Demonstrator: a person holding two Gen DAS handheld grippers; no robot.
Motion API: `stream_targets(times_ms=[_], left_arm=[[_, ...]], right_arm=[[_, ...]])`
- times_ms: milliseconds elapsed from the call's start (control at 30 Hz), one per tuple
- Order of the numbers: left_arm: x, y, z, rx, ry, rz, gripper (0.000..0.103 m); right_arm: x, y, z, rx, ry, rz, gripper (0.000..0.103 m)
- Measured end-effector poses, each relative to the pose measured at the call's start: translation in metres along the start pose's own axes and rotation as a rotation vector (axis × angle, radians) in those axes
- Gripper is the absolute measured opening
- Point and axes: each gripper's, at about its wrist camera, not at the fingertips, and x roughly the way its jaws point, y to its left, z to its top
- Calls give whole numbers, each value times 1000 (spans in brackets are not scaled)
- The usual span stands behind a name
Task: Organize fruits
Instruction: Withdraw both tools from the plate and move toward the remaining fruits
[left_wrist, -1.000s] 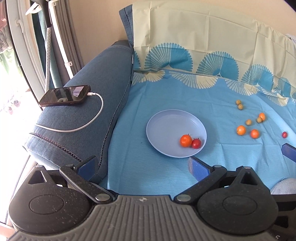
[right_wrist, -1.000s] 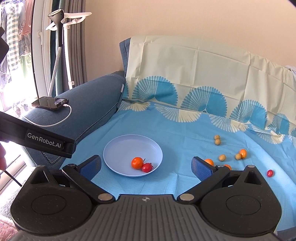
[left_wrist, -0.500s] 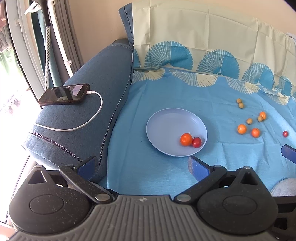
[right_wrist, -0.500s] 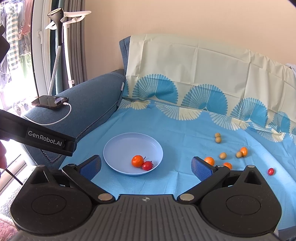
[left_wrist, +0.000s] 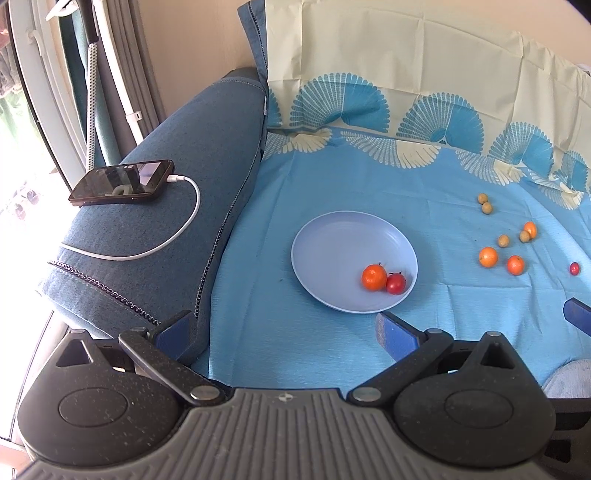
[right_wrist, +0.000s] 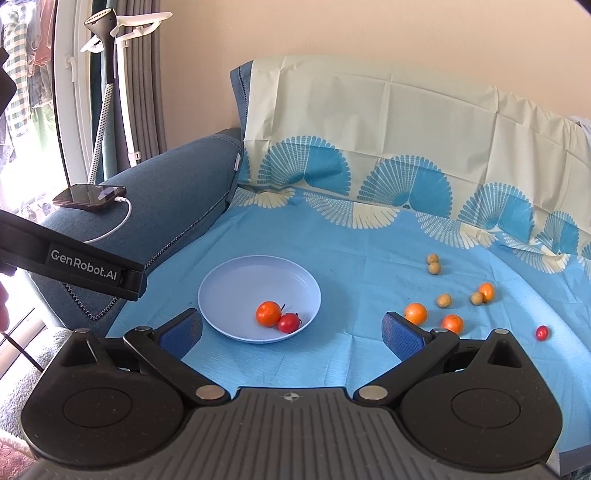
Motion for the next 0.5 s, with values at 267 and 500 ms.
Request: stream_targets(times_ms=[267,500], left_arm=[[10,-5,6,5,14,-5,103],[19,-16,13,20,23,-3,103]], right_arm=[[9,-4,0,20,16,-7,102],[17,-11,-1,43,27,-23,102]])
